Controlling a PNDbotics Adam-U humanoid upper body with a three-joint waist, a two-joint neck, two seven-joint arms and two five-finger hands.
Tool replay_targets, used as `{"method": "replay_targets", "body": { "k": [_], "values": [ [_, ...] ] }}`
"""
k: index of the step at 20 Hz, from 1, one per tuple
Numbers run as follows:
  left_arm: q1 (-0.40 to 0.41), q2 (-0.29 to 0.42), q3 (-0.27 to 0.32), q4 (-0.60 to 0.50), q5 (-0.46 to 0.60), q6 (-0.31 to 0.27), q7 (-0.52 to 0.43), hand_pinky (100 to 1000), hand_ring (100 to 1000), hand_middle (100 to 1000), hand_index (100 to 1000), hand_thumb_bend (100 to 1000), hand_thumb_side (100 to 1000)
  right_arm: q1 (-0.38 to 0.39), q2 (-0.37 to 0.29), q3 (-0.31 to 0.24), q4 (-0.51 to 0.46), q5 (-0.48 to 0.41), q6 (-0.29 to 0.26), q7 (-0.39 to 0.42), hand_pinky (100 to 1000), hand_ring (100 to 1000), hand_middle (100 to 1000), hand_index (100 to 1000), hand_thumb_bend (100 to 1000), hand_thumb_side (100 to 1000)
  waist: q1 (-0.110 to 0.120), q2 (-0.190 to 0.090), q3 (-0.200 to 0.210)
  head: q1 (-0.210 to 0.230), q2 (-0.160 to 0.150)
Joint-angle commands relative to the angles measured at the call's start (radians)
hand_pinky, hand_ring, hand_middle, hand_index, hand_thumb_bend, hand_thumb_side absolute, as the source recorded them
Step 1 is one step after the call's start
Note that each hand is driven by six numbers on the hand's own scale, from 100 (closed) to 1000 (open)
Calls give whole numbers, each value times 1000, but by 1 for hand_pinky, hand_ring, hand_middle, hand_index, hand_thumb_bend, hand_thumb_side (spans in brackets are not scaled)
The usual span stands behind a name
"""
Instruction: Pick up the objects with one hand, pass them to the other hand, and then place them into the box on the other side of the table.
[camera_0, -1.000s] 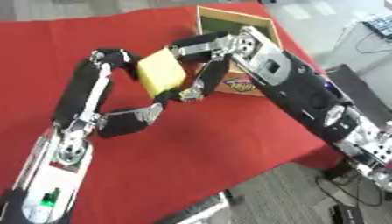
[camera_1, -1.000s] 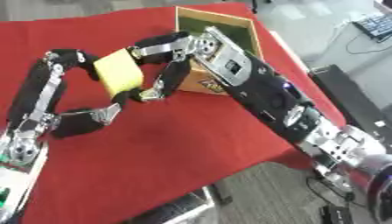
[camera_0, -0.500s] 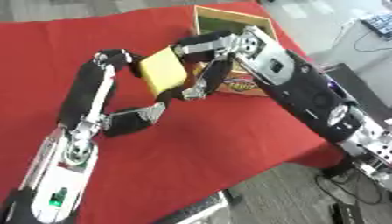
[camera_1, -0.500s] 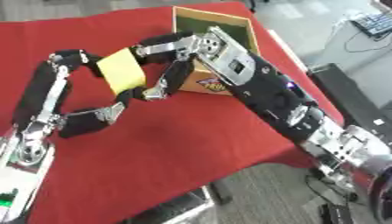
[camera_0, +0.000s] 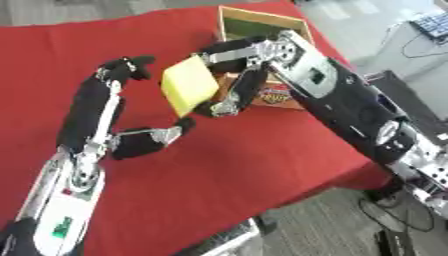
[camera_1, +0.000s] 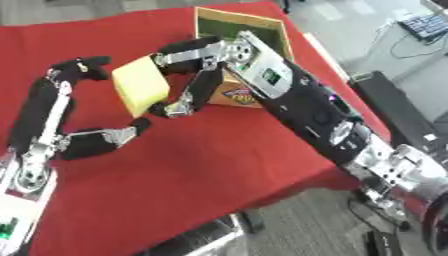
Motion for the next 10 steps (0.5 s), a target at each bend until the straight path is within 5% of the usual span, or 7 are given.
{"method": "replay_targets", "body": {
  "k": [1,10],
  "values": [
    [-11,3,7,-10,-2,-5,10,754,664,594,850,780,495,-2,-36,-20,-18,-6,-2,-1,892,989,552,643,100,323,1,-12,-4,-1,-1],
    [-3,34,3,-20,-13,-11,14,754,668,600,852,805,518,24,-78,-59,-22,-47,-6,-47,891,989,554,646,100,234,7,-18,-13,0,-1]
  ]
}}
